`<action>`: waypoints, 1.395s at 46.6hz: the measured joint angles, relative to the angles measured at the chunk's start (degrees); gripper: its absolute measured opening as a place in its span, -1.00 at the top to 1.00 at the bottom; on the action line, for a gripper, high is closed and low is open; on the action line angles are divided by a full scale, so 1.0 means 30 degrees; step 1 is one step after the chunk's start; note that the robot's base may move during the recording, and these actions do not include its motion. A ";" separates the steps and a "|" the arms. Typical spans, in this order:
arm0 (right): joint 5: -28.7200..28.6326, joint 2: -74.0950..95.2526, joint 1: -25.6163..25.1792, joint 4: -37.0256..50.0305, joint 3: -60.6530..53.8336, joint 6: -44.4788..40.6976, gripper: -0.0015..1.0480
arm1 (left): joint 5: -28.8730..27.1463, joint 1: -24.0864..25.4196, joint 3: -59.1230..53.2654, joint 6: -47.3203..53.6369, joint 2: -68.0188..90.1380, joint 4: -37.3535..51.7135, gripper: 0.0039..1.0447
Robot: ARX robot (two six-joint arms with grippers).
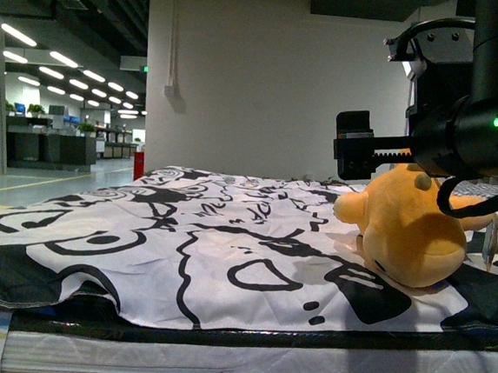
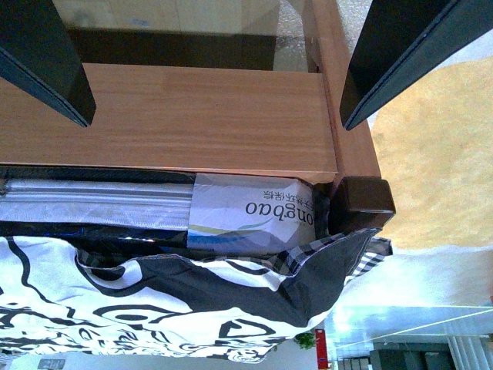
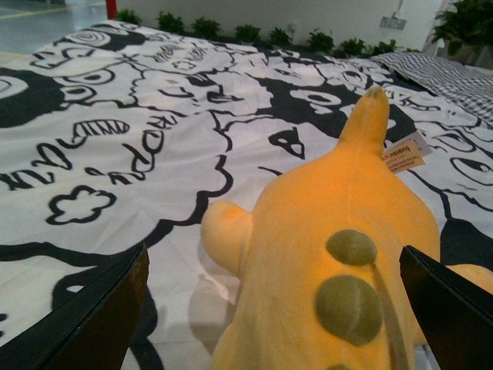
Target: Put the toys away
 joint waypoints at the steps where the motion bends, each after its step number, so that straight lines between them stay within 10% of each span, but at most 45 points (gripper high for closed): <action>1: 0.0102 0.0255 -0.0117 -0.0160 0.0291 -0.0051 -0.87 | 0.0000 0.0000 0.0000 0.0000 0.0000 0.0000 -0.89; 36: -0.0678 0.2922 -0.1195 0.0102 -0.0597 0.1129 -0.87 | 0.0000 0.0000 0.0000 0.0000 0.0000 0.0000 -0.89; 65: -0.4503 -0.2783 -0.1064 -0.0699 -0.0765 0.2535 0.76 | 0.0000 0.0000 0.0000 0.0000 0.0000 0.0000 -0.89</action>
